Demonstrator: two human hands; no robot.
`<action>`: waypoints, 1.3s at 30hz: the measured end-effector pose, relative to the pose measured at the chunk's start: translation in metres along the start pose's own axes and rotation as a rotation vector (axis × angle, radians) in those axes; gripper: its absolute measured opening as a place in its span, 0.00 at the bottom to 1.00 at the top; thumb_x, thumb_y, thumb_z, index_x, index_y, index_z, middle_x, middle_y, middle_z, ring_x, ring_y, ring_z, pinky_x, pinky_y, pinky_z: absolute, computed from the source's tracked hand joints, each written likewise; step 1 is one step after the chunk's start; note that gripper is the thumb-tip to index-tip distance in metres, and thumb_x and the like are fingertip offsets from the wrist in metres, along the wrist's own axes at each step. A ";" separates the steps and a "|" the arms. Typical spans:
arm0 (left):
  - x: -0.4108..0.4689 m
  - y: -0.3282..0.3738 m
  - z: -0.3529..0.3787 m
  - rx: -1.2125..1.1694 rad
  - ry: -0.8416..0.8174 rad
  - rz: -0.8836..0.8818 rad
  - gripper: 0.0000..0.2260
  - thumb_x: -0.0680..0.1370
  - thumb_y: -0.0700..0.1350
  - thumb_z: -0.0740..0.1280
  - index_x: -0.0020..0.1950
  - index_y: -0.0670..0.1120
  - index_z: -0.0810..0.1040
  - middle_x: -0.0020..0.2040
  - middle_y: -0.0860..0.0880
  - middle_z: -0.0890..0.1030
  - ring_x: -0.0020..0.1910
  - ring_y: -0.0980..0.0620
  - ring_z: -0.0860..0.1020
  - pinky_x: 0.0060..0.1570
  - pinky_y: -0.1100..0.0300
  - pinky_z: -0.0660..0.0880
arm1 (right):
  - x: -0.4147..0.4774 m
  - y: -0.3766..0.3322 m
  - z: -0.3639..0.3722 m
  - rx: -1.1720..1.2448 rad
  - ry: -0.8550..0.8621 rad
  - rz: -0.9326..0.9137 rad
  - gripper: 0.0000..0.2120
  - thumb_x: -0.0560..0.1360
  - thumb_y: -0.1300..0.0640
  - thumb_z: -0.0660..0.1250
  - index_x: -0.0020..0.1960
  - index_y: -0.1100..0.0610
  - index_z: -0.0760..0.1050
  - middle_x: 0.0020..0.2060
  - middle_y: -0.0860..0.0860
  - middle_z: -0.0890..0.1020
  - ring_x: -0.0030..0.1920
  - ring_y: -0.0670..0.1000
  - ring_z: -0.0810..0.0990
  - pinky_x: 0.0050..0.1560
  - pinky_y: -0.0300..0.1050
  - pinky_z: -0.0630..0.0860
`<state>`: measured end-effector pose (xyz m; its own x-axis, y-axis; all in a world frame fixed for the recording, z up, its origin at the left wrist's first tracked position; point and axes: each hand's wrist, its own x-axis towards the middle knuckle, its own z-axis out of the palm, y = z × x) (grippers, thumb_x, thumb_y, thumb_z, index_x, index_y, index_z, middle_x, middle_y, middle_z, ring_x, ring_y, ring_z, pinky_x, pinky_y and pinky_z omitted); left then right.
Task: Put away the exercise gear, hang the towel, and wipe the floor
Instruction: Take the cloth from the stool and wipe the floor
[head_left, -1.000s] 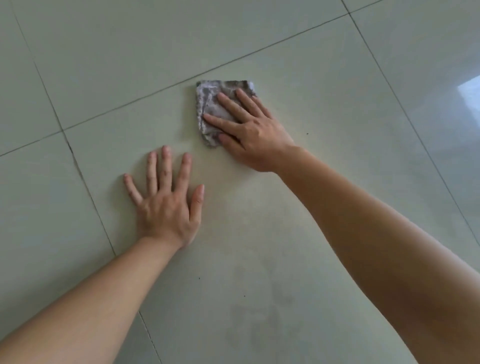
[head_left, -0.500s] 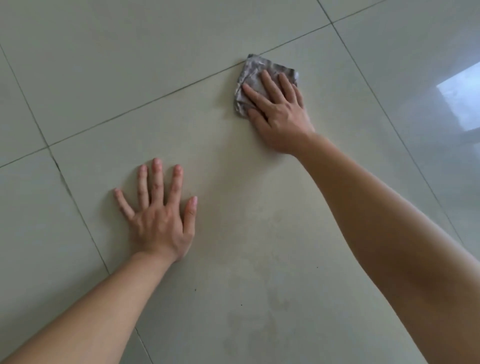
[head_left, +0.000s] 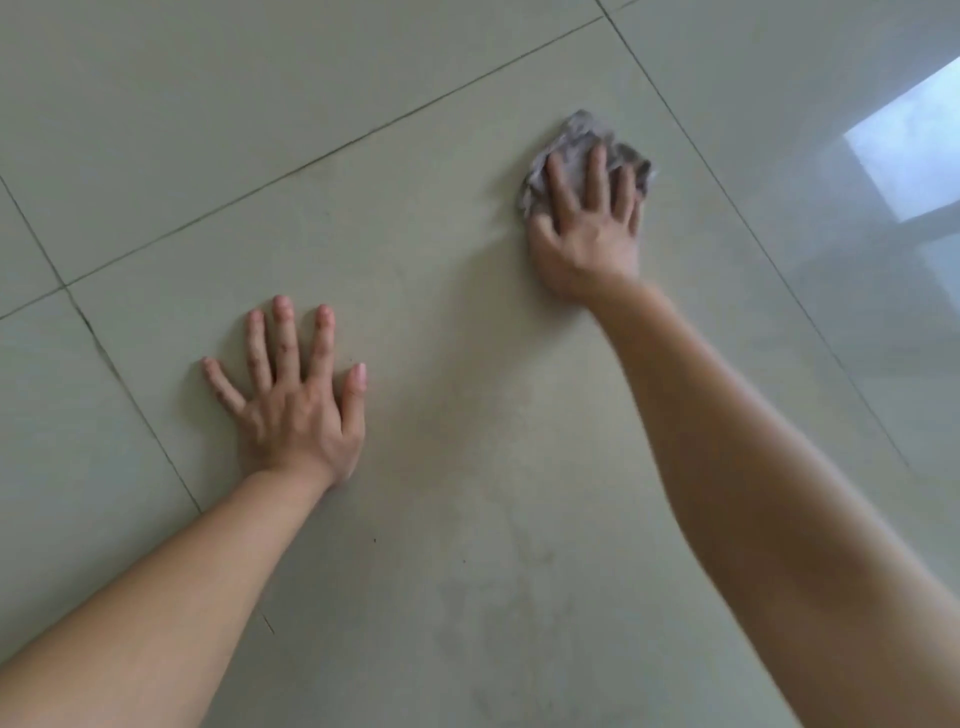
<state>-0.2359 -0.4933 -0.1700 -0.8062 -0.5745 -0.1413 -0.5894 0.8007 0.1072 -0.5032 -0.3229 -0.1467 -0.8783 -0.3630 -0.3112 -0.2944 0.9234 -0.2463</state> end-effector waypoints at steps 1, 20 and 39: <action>0.000 0.001 -0.001 0.003 -0.012 -0.004 0.30 0.79 0.61 0.47 0.80 0.53 0.55 0.81 0.45 0.52 0.80 0.42 0.50 0.70 0.28 0.45 | -0.032 -0.006 0.013 -0.006 -0.016 -0.061 0.32 0.79 0.38 0.49 0.81 0.40 0.48 0.82 0.54 0.43 0.80 0.62 0.38 0.79 0.58 0.36; 0.003 -0.002 0.006 0.047 -0.020 0.024 0.40 0.74 0.74 0.43 0.81 0.53 0.49 0.81 0.44 0.46 0.80 0.43 0.45 0.68 0.26 0.44 | 0.006 0.110 -0.045 -0.038 0.003 0.229 0.34 0.79 0.36 0.47 0.82 0.43 0.42 0.82 0.52 0.41 0.80 0.65 0.38 0.79 0.60 0.39; 0.005 -0.002 0.000 0.013 -0.074 0.042 0.41 0.73 0.75 0.43 0.80 0.53 0.49 0.81 0.43 0.47 0.80 0.42 0.44 0.67 0.24 0.44 | -0.075 0.158 -0.027 -0.013 0.029 0.172 0.30 0.82 0.36 0.48 0.82 0.41 0.46 0.82 0.50 0.42 0.80 0.62 0.38 0.79 0.56 0.37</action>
<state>-0.2388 -0.4972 -0.1712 -0.8238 -0.5266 -0.2098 -0.5540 0.8263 0.1015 -0.4936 -0.1466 -0.1379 -0.9265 -0.1959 -0.3214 -0.1435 0.9732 -0.1795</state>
